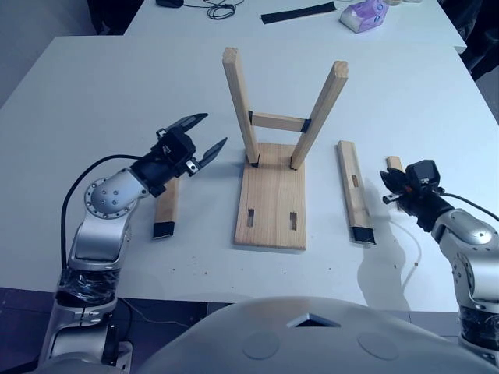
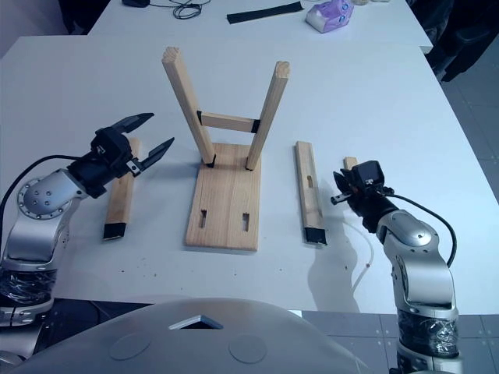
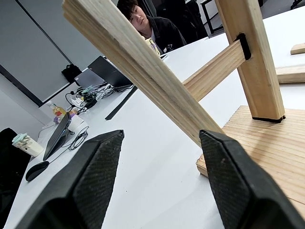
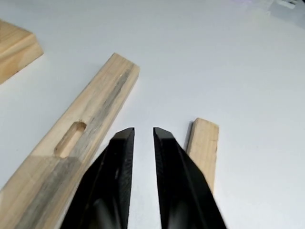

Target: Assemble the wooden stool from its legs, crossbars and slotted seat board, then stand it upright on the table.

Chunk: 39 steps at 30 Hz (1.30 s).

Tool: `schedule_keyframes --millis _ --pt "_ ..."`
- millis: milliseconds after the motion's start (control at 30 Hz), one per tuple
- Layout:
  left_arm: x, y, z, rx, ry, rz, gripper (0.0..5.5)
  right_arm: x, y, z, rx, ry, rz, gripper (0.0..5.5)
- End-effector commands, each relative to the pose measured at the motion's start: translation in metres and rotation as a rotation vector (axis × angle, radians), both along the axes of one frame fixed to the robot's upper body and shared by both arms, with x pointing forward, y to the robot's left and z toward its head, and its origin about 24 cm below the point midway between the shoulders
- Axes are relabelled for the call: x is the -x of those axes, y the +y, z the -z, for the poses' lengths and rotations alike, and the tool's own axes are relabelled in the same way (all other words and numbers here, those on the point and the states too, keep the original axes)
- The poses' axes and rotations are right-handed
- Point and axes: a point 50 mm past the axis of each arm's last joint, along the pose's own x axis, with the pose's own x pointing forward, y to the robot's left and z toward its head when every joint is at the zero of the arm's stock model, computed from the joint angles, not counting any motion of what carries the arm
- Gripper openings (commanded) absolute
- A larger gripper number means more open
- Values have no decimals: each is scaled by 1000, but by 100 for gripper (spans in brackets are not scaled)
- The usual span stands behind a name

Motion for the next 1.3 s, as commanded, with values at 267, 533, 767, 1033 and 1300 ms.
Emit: schedule_keyframes --millis 267,533,767,1033,1300 --pt "2 -2 2 -27 5 -1 294 14 -16 10 89 130 173 254" --pt "2 -3 2 -37 2 1 294 12 -11 10 42 113 205 310" --pt "1 -3 3 -48 -1 9 294 19 -22 25 63 145 265 310" --pt "1 -4 3 -52 -1 17 294 28 -20 43 52 202 252 310" --pt "1 -4 3 -57 1 26 294 36 -19 52 21 218 254 206"
